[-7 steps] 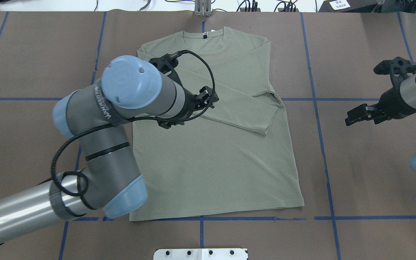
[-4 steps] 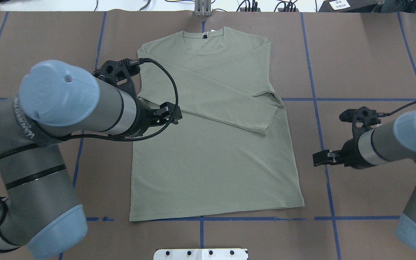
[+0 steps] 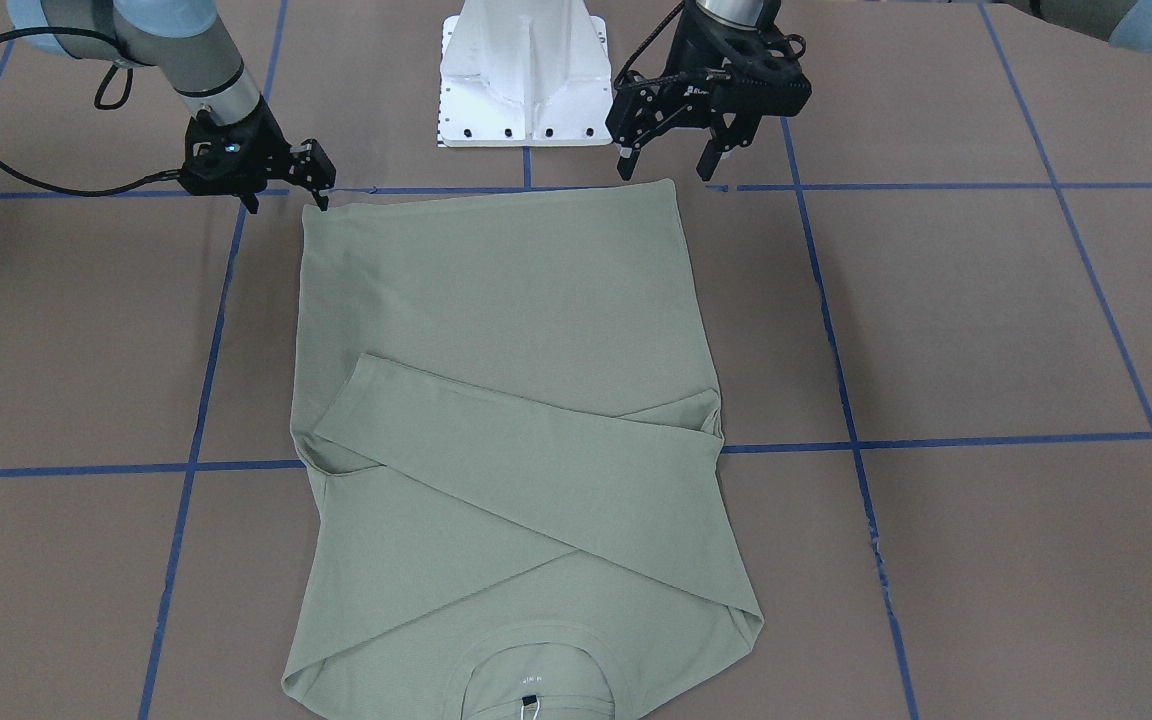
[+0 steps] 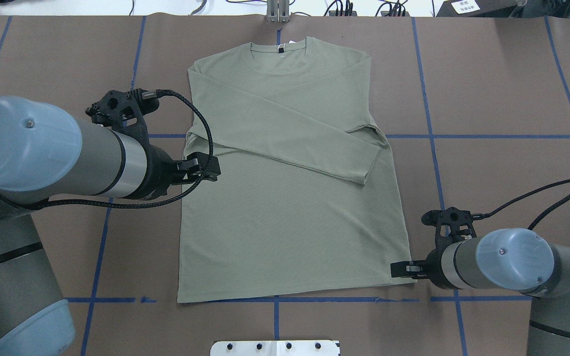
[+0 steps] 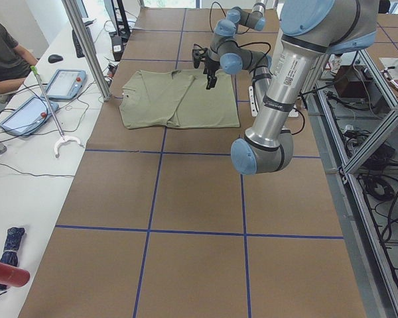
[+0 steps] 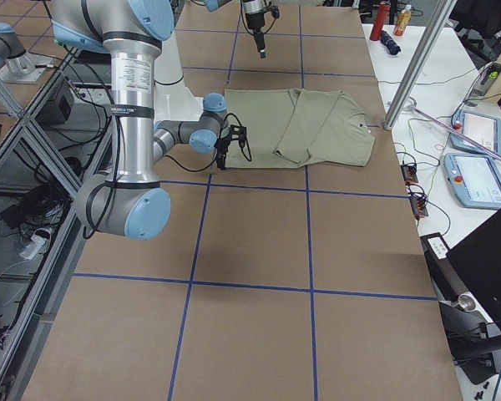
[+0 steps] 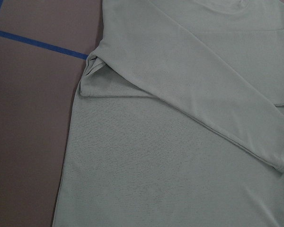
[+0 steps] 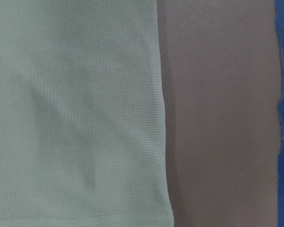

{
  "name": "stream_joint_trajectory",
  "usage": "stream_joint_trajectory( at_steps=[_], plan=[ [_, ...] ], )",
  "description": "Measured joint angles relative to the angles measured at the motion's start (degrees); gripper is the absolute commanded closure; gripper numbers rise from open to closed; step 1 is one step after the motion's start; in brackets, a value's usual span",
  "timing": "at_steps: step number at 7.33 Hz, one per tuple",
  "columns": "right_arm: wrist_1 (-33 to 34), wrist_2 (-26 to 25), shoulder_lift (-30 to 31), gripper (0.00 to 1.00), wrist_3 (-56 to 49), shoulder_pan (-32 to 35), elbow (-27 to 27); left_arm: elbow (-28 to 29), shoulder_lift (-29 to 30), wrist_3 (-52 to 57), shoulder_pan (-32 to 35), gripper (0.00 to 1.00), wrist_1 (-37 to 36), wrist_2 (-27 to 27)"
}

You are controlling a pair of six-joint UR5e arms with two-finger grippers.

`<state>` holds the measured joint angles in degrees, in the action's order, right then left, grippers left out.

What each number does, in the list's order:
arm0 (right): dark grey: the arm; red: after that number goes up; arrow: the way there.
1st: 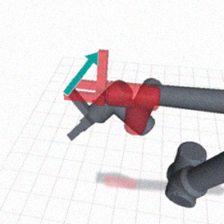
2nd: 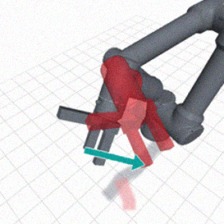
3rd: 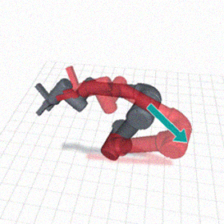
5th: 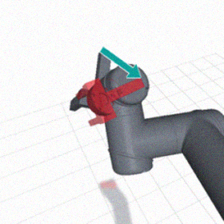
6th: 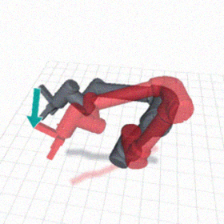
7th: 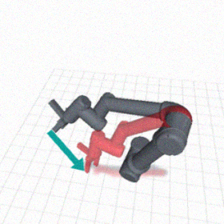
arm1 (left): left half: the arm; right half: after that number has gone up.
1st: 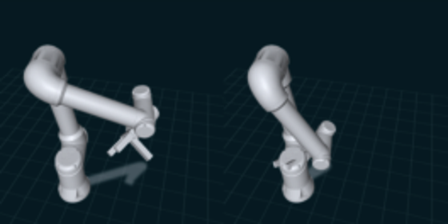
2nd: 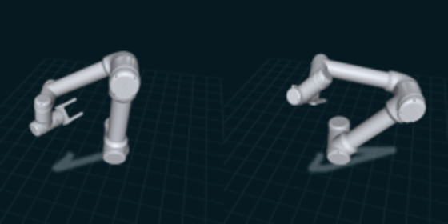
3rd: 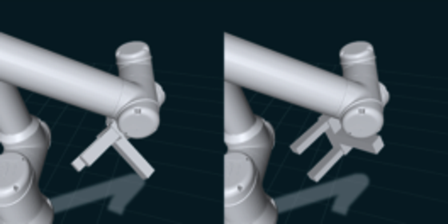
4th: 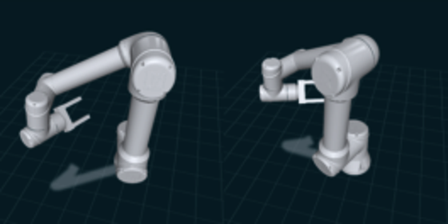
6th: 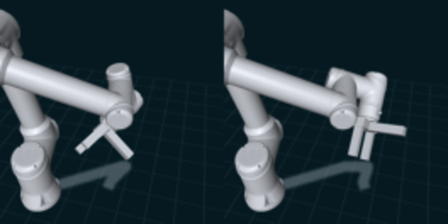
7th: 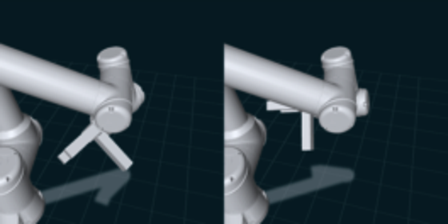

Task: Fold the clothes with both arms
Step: 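Move both grippers to the hem corners nearest the robot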

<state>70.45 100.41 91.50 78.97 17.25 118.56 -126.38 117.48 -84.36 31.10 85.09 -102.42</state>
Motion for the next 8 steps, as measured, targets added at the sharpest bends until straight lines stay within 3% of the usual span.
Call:
stream_joint_trajectory(
  at_steps=[2, 4, 5, 8],
  plan=[
    [0.1, -0.2, -1.4, 0.27, 0.2, -0.8, -2.2, -0.2, -0.1, -0.1, 0.0, 0.00, 0.0, 0.0],
    [0.2, 0.1, -1.7, 0.79, 0.2, -0.8, -2.7, -0.2, -0.1, -0.1, 0.0, 0.00, 0.0, 0.2],
    [0.2, 0.3, -1.7, 0.98, 0.2, -0.8, -2.8, -0.2, -0.2, -0.1, -0.1, 0.00, 0.0, 0.2],
    [0.2, 0.9, -1.7, 1.00, 0.0, -0.7, -2.6, 0.0, -0.3, -0.1, -0.1, 0.00, 0.0, 0.2]
  ],
)
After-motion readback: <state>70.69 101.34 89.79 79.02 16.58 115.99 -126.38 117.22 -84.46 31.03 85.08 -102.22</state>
